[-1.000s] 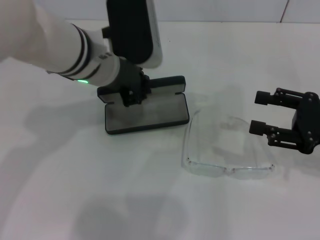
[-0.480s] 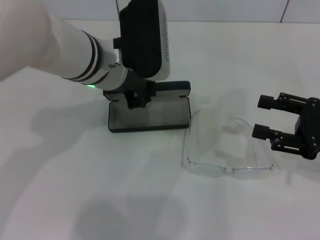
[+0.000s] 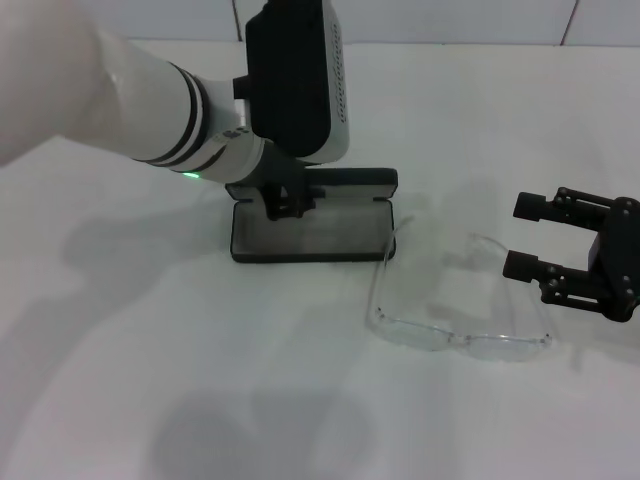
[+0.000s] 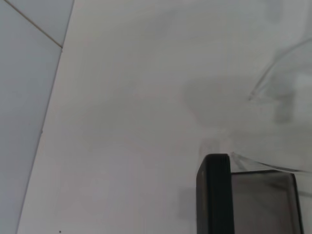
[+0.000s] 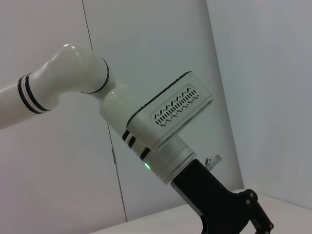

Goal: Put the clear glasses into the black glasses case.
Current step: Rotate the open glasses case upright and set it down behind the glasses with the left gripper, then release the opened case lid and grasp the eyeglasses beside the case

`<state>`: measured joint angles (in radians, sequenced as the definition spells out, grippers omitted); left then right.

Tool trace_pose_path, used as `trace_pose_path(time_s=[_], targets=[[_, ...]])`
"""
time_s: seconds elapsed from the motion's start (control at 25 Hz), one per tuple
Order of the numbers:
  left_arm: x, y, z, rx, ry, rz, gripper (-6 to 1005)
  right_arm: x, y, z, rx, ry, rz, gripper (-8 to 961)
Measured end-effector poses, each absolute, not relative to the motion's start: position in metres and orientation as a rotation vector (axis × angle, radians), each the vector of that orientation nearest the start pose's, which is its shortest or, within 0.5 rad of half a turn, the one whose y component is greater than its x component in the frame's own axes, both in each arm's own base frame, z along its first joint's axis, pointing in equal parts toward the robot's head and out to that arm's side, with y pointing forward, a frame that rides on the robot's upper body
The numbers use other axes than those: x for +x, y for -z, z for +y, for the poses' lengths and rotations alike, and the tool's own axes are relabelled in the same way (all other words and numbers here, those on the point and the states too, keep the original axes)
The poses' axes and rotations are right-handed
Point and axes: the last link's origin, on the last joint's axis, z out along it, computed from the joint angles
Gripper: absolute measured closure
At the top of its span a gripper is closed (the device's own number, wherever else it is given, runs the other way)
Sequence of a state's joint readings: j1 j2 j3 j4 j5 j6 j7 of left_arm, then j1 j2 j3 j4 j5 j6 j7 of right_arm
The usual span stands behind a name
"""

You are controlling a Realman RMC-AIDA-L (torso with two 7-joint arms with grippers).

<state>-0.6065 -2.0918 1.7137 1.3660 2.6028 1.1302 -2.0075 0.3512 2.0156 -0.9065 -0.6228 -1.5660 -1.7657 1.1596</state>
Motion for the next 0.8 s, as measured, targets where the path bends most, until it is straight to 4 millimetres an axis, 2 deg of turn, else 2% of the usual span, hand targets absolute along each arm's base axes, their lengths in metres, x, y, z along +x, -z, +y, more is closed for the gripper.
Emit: trace_pose_path(time_s=[0.08, 0.28, 0.48, 0.64, 0.76, 0.8], targets=[[-0.127, 0.057, 0.368, -2.663, -0.501, 0.330, 767, 0.265, -0.026, 0.279, -2.658, -1.093, 0.347, 261], [-0.118, 0.054, 0.366, -2.671, -0.417, 0.307, 647, 0.265, -0.026, 0.279, -2.658, -1.091, 0.347, 261], [-0.098, 0.022, 0.357, -2.682, -0.058, 0.242, 647, 0.267, -0.028, 0.279, -2.648, -1.092, 0.351, 261], [-0.092, -0.015, 0.342, -2.655, 0.358, 0.134, 646, 0.271, -0.031, 0.281, -2.613, -1.083, 0.379, 261], [-0.111, -0.034, 0.333, -2.626, 0.613, -0.009, 646, 0.273, -0.036, 0.283, -2.586, -1.085, 0.421, 261], [-0.133, -0.041, 0.324, -2.611, 0.774, -0.073, 646, 0.273, -0.040, 0.285, -2.575, -1.091, 0.443, 261]])
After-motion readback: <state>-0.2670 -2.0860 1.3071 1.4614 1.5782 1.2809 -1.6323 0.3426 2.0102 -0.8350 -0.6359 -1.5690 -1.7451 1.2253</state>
